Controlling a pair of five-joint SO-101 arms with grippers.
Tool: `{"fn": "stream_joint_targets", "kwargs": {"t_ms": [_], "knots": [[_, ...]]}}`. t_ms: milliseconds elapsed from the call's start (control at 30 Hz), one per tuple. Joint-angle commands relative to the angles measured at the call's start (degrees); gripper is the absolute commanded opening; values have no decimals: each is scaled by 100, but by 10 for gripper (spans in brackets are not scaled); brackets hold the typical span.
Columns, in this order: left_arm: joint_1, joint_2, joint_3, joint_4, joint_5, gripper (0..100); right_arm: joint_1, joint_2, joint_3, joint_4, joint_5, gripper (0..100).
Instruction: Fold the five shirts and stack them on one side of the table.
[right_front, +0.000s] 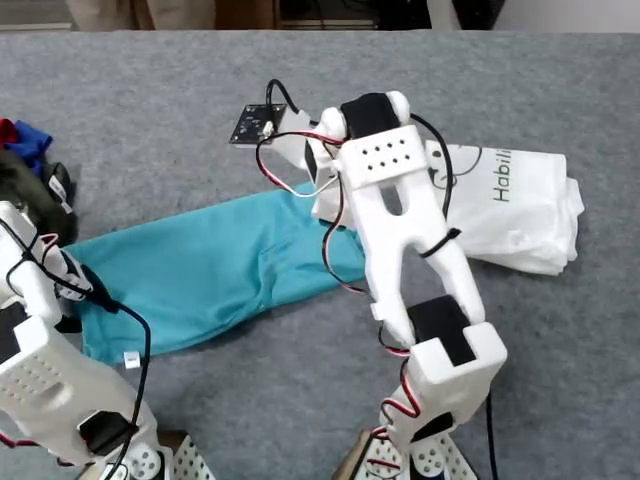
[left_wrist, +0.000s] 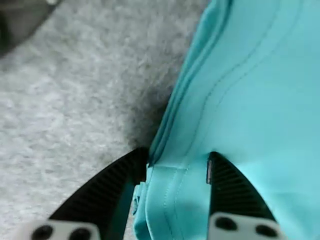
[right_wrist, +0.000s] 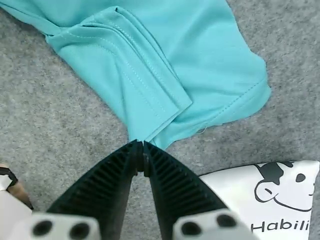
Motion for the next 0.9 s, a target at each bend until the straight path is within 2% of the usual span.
{"fn": "stream_joint_targets", "kwargs": {"t_ms": [0, 133, 300, 433, 567, 733, 867], "knots": [[-44, 198, -299, -220, 26, 131, 110, -400, 4, 97, -53, 4], [141, 242, -281, -220, -44, 22, 110, -400, 4, 97, -53, 4], [229, 233, -220, -220, -123, 19, 110, -400, 4, 97, -53, 4], [35, 180, -255, -158, -114, 19, 119, -400, -31, 97, -53, 4], [-290, 180, -686, 466, -457, 19, 338, -400, -48, -114, -193, 4], [-765, 180, -1495, 1231, -765, 19, 884, -365, 22, -923, -888, 4], [-826, 180, -2171, 1952, -879, 19, 1103, -391, 330, -1837, -1574, 4]]}}
